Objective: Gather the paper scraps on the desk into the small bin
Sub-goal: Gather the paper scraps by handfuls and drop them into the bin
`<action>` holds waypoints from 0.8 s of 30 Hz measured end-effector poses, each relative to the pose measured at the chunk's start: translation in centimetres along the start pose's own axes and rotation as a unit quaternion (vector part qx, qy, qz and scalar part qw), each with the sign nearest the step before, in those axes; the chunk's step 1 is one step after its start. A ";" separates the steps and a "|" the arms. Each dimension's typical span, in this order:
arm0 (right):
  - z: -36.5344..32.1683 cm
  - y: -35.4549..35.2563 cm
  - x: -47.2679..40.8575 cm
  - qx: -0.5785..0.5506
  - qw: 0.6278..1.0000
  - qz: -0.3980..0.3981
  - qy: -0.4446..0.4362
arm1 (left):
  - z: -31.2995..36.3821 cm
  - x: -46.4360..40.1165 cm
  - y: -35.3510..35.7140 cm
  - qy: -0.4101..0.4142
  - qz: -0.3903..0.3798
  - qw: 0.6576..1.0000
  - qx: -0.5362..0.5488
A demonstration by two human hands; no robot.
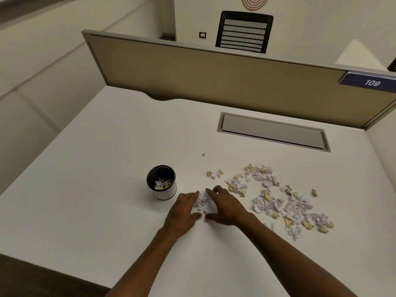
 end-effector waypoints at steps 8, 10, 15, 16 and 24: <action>-2.2 0.3 -0.4 -0.072 0.995 0.071 -0.010 | 2.2 -0.3 -0.7 -0.001 0.044 0.999 0.016; -2.1 0.4 -0.4 -0.099 0.991 0.090 -0.001 | 2.1 -0.1 -1.0 -0.019 0.077 0.996 0.034; -1.3 0.3 -0.3 -0.152 0.981 0.117 0.027 | 1.0 0.8 -1.2 -0.083 0.116 0.984 0.107; -1.0 0.3 -0.3 -0.173 0.978 0.114 0.035 | 0.7 0.9 -1.1 -0.092 0.114 0.981 0.127; 0.0 0.8 -0.4 -0.455 0.883 -0.022 0.112 | -1.5 1.8 -2.2 -0.195 0.076 0.944 0.254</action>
Point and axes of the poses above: each hand's wrist, its own x-axis away from the middle knuckle, its own y-axis out of the palm, z = x × y, the point moved 10 cm from there along -x, towards the middle knuckle, and after that the axes turned 9 degrees about -x, right-handed, at the moved point
